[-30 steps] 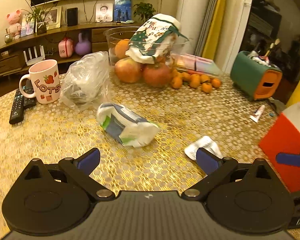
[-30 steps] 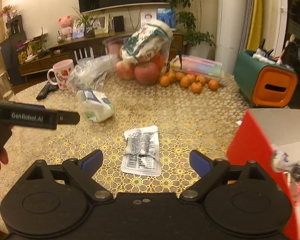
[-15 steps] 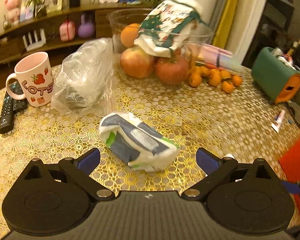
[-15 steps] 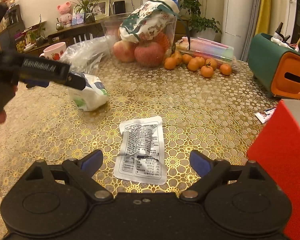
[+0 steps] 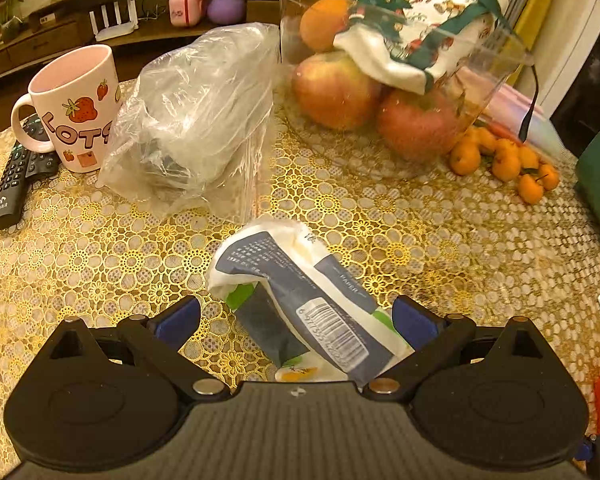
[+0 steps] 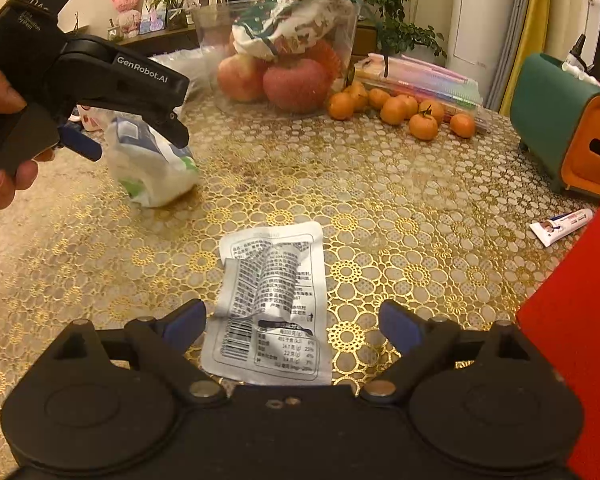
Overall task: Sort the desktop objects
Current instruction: 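Close the left gripper on the white-and-blue wipes pack while the right grasps the white sachet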
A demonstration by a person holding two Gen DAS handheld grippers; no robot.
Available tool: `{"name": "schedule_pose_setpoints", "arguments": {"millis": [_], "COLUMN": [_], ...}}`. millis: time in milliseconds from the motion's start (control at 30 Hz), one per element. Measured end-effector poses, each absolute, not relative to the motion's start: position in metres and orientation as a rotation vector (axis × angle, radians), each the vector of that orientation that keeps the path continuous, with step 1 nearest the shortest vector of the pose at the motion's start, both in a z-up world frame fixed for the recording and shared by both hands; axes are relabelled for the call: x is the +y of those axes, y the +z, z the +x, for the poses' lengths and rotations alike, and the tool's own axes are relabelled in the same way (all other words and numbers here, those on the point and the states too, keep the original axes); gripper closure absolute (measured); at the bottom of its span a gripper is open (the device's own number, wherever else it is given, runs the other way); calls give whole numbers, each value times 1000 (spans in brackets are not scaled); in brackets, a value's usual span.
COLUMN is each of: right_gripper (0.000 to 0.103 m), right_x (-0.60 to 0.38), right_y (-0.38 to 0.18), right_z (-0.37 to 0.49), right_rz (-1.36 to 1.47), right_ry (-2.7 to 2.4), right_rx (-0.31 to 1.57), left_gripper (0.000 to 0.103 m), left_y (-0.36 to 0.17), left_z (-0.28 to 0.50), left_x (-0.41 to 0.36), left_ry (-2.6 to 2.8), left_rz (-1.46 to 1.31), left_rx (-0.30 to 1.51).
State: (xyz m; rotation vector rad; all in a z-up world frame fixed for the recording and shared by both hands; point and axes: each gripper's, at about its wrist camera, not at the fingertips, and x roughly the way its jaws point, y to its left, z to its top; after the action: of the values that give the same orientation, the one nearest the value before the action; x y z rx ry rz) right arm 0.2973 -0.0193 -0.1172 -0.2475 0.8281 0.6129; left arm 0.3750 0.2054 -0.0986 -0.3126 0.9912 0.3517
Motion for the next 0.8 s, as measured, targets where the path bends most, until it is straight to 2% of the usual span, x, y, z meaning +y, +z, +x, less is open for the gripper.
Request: {"name": "schedule_pose_setpoints", "arguments": {"millis": [267,367,533,633,800], "right_gripper": [13,12,11,13,17], "right_x": [-11,-8,-4,-4,-2], "right_y": [-120,-117,-112,-113,-115], "right_z": [302,304,310,315,314], "right_rz": [-244,-222,-195,-180,-200], "right_ry": [620,620,610,600,585], "right_rx": [826,834,841,859,860], "left_gripper": [2,11,12,17,36], "left_y": [-111,-113,-119,-118,-115], "left_z": [377,378,377,377,374], "left_x": [205,204,202,197,195], "left_ry": [350,337,323,321,303], "left_rz": [-295,-298,-298,-250,-217], "left_rx": [998,998,1004,1003,989]}}
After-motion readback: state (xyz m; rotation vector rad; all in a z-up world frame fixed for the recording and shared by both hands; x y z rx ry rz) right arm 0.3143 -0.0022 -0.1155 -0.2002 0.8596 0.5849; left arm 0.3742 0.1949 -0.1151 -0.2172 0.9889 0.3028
